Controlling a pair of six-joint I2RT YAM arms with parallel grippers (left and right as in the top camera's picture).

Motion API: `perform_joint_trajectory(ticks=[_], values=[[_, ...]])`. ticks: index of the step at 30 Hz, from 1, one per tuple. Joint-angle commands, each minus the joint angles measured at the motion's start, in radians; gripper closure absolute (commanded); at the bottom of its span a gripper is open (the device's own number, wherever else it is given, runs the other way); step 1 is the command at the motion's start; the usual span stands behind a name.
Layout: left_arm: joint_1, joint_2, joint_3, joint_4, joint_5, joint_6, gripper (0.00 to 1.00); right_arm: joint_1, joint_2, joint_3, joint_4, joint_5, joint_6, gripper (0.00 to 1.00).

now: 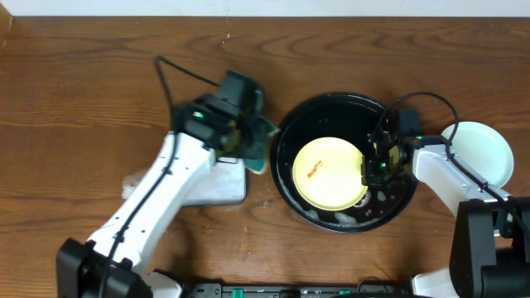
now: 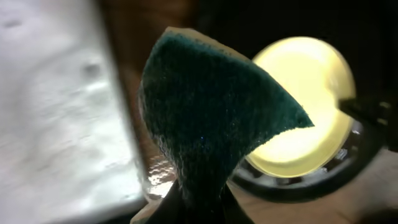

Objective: Clean dirty plates on tray and stack at the side
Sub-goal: 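Grasp the green sponge with the left gripper and carry it to the yellow plate, then scrub the yellow plate with the sponge while the right gripper holds it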

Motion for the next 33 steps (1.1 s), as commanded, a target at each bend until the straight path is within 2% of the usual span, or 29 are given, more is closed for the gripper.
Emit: perform_joint_trajectory(ticks=[1, 9, 12, 16, 21, 24, 30, 33], values=[[-0.079, 0.045, 0.015, 0.062, 0.016, -0.071, 0.92, -0.016, 0.040, -0.006, 0.013, 0.018, 0.007, 0.99], [-0.223, 0.212, 0.015, 0.232, 0.035, -0.256, 0.92, -0.015, 0.072, -0.006, 0.011, 0.070, 0.059, 0.99], [-0.266, 0.288, 0.015, 0.286, 0.095, -0.266, 0.92, -0.015, 0.072, -0.006, 0.010, 0.070, 0.059, 0.99], [-0.296, 0.385, 0.015, 0.332, 0.094, -0.309, 0.92, -0.015, 0.072, -0.006, 0.003, 0.069, 0.059, 0.99], [-0.286, 0.492, 0.015, 0.370, 0.062, -0.309, 0.92, -0.015, 0.072, -0.006, -0.016, 0.070, 0.059, 0.99], [-0.274, 0.526, 0.015, 0.326, -0.079, -0.266, 0.92, -0.015, 0.072, -0.006, -0.023, 0.070, 0.059, 0.99], [-0.257, 0.528, 0.034, 0.117, -0.517, -0.264, 0.93, -0.015, 0.072, -0.006, -0.027, 0.070, 0.055, 0.99], [-0.258, 0.528, 0.056, 0.058, -0.600, -0.264, 0.92, -0.015, 0.072, -0.006, -0.027, 0.070, 0.055, 0.99]])
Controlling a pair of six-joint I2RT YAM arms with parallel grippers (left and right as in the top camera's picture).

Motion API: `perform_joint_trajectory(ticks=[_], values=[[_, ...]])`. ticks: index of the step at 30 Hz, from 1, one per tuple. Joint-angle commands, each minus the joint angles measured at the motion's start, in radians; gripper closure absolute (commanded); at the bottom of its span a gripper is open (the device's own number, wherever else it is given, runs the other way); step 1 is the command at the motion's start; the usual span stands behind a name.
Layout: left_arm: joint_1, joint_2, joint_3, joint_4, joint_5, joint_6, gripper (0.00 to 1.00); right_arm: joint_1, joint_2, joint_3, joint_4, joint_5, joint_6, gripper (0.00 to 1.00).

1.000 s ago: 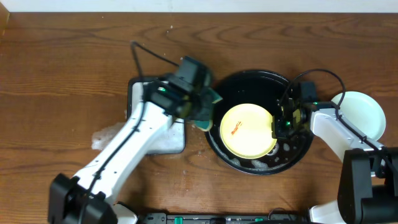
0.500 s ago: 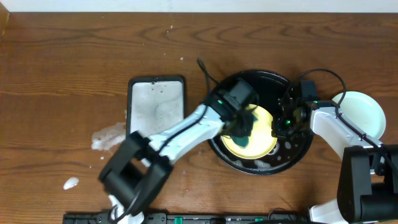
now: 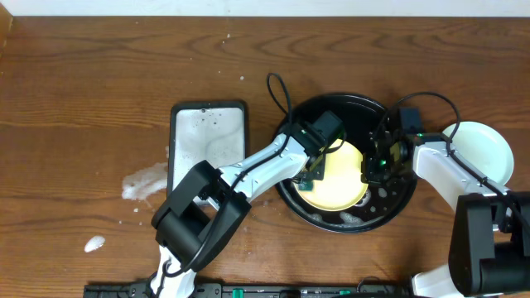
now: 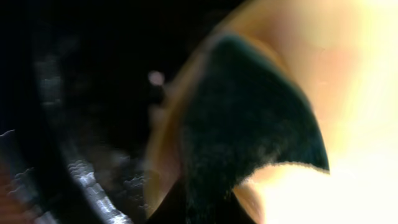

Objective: Clean dirty plates on tray and stack at the side
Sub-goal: 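Scrub the yellow plate with the sponge while the right gripper holds it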

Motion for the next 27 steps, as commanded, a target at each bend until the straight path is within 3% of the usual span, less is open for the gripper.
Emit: perform_joint_trajectory(ticks=[1, 4, 9, 13, 19, 27], values=[[0.036, 0.050, -0.019, -0.082, -0.332, 0.018, 0.93, -0.005, 0.044, -0.023, -0.008, 0.107, 0.009, 0.99], [0.036, 0.050, -0.014, -0.039, -0.193, 0.018, 0.92, -0.005, 0.044, -0.023, -0.009, 0.107, 0.008, 0.99], [0.036, 0.064, -0.020, 0.146, 0.243, 0.016, 0.92, -0.005, 0.044, -0.023, -0.009, 0.107, 0.008, 0.99], [0.032, 0.093, -0.020, 0.307, 0.521, -0.063, 0.92, -0.005, 0.044, -0.023, -0.009, 0.107, 0.009, 0.99], [-0.009, 0.126, -0.020, 0.353, 0.607, -0.084, 0.92, -0.005, 0.044, -0.023, -0.009, 0.107, 0.009, 0.99], [-0.031, 0.127, -0.019, 0.183, 0.593, -0.019, 0.93, -0.005, 0.044, -0.023, -0.008, 0.107, 0.009, 0.99]])
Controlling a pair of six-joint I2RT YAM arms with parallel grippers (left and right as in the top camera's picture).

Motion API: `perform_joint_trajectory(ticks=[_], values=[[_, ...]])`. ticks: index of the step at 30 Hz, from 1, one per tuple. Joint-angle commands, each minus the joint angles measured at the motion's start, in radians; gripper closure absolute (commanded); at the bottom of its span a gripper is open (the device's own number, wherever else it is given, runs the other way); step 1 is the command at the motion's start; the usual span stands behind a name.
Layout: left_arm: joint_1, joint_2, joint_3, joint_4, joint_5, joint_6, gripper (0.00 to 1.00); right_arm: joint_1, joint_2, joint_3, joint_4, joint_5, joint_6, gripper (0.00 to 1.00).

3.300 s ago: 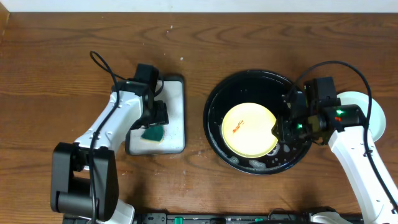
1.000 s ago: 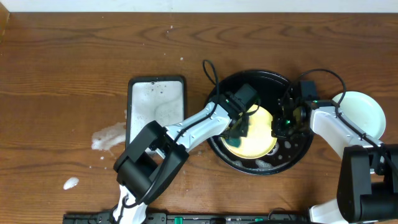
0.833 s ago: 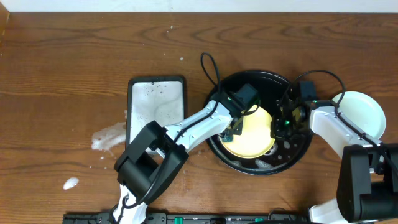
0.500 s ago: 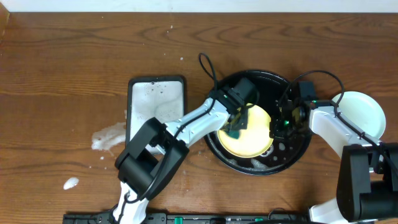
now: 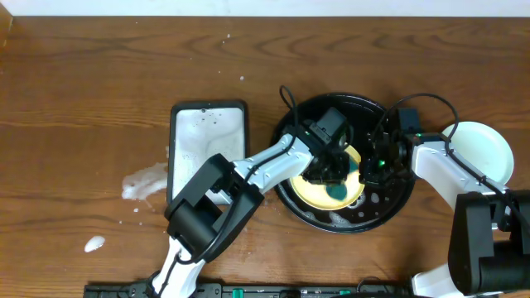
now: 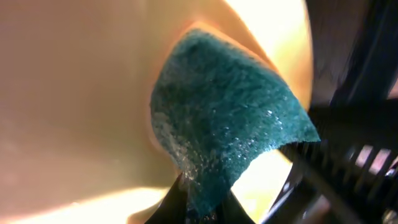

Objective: Clean dirty plates on tray and stack at the side
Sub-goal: 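Scrub the yellow plate with the sponge while the right gripper holds it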

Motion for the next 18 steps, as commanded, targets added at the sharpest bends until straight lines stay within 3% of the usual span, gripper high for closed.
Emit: perform_joint_trajectory(ticks=[1, 12, 15, 18], values=[[-0.017, 0.045, -0.021, -0.104, 0.014, 0.027, 0.93, -0.008, 0.039, -0.023, -0.007, 0.134, 0.003, 0.99], [0.090, 0.018, 0.006, -0.340, -0.742, 0.024, 0.93, -0.007, 0.039, -0.023, -0.007, 0.134, -0.008, 0.99], [0.092, 0.018, 0.024, -0.339, -0.872, 0.025, 0.93, -0.008, 0.039, -0.023, -0.006, 0.134, -0.008, 0.99], [0.089, 0.018, 0.034, -0.300, -0.872, 0.053, 0.92, -0.008, 0.039, -0.023, -0.006, 0.134, -0.008, 0.99]])
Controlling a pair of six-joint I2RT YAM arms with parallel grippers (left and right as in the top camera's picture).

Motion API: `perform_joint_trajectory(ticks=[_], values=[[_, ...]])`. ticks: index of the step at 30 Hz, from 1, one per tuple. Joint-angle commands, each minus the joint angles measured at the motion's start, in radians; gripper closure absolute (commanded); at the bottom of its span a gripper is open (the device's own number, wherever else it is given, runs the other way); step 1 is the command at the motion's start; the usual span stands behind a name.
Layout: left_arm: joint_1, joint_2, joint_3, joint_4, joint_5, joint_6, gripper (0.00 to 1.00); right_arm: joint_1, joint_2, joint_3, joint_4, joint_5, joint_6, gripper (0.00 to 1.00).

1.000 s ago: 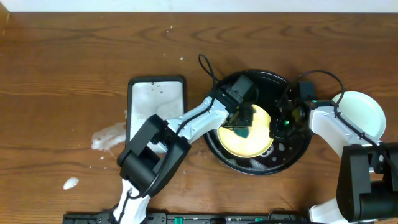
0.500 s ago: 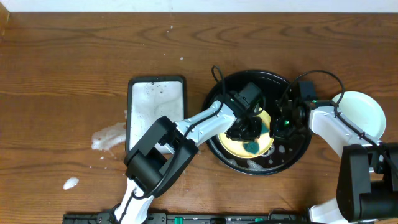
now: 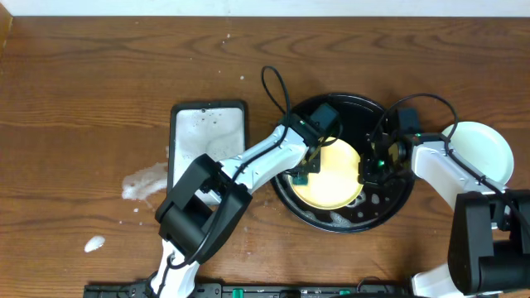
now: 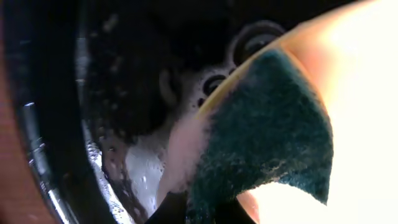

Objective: Clean dirty plates on tray and stack at the side
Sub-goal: 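Scrub the yellow plate with the sponge while the right gripper holds it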

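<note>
A yellow plate (image 3: 335,175) lies in the round black tray (image 3: 389,199). My left gripper (image 3: 300,172) is shut on a green sponge (image 4: 264,140) and presses it on the plate's left rim. In the left wrist view the sponge covers the pale plate (image 4: 364,93) edge, with foam and the wet tray wall (image 4: 93,130) beside it. The left gripper (image 4: 205,214) fingers show only as dark shapes under the sponge. My right gripper (image 3: 367,168) is shut on the plate's right rim. A white plate (image 3: 484,153) sits on the table to the right of the tray.
A grey rectangular dish of soapy water (image 3: 207,141) lies left of the tray. Foam patches (image 3: 145,182) are spilt on the wooden table, with a smaller blob (image 3: 95,244) nearer the front. Cables arch over the tray's back rim.
The left gripper and sponge have gone from the plate's lower middle, close to the right gripper, to its left rim. The right gripper still holds the right rim.
At first the left gripper held the sponge over the soapy dish, and the plate bore an orange mark. Then the sponge was on the plate's upper left, then its lower middle, now its left rim. No orange mark shows now. The right gripper held the rim throughout.
</note>
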Motion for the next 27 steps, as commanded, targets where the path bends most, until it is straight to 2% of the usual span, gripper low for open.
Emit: perform_joint_trajectory(ticks=[1, 4, 9, 11, 17, 22, 27], values=[[0.042, 0.056, -0.020, 0.007, -0.291, 0.032, 0.92, -0.010, 0.037, -0.022, -0.005, 0.150, -0.008, 0.99], [0.042, 0.058, -0.021, 0.074, -0.095, 0.032, 0.92, -0.010, 0.037, -0.023, -0.005, 0.150, -0.008, 0.99], [0.034, 0.062, -0.021, 0.259, 0.365, 0.031, 0.92, -0.010, 0.037, -0.023, -0.005, 0.150, -0.008, 0.99], [0.021, 0.063, -0.021, 0.319, 0.455, 0.009, 0.92, -0.010, 0.037, -0.023, -0.005, 0.150, -0.008, 0.99], [-0.048, 0.069, -0.021, 0.351, 0.468, -0.021, 0.92, -0.010, 0.037, -0.023, -0.006, 0.150, -0.008, 0.99], [-0.087, 0.071, -0.028, 0.303, 0.460, -0.021, 0.92, -0.010, 0.037, -0.023, -0.006, 0.150, -0.008, 0.99], [-0.076, 0.071, -0.028, 0.193, 0.336, -0.021, 0.92, -0.010, 0.037, -0.023, -0.007, 0.150, -0.008, 0.99]])
